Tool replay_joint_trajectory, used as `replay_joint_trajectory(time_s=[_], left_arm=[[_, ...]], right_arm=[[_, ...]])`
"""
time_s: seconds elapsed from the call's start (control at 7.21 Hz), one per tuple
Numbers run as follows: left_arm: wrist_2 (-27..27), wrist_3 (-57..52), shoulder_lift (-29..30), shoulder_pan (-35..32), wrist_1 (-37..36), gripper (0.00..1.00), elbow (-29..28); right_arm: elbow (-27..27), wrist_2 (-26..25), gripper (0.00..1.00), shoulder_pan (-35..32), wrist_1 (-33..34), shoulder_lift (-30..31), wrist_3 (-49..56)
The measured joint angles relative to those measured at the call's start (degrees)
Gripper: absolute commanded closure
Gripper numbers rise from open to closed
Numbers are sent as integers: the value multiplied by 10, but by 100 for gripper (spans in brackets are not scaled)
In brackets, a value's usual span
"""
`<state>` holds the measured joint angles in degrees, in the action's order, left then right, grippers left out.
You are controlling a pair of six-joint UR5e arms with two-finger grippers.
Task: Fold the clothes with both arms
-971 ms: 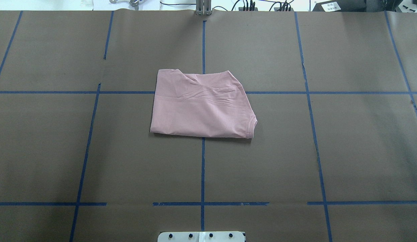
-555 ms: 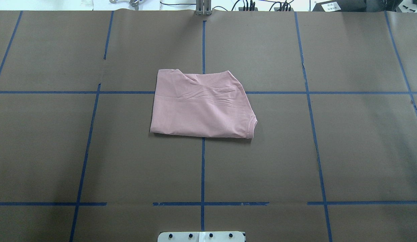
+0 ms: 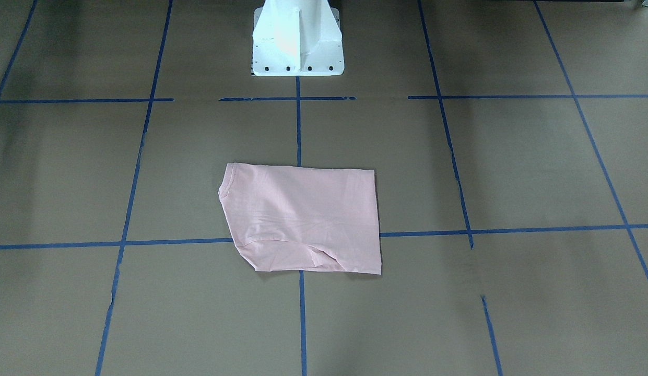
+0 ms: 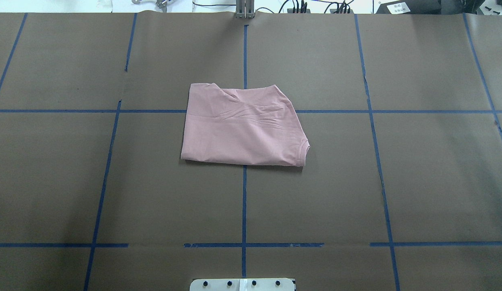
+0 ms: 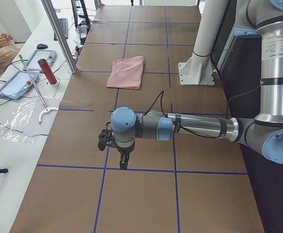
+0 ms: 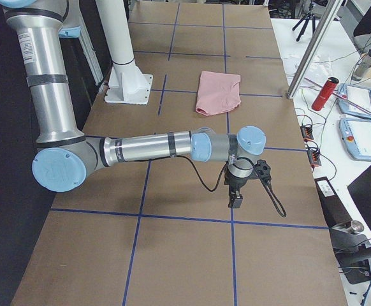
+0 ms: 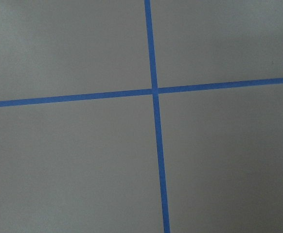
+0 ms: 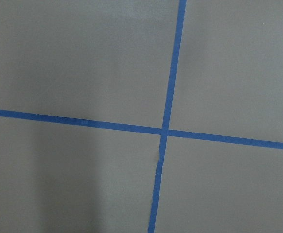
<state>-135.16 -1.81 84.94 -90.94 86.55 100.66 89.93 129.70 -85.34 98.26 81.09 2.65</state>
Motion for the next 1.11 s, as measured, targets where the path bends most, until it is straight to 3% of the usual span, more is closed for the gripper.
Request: replay_joint_trajectory(time_s=[0.42, 1.11], left_arm=[[15, -58, -4, -1, -45, 0, 13], [12, -69, -3, -1, -43, 0, 16]], right_arm=[[6, 0, 0, 0, 0, 4, 0], [19, 0, 0, 0, 0, 5, -1]])
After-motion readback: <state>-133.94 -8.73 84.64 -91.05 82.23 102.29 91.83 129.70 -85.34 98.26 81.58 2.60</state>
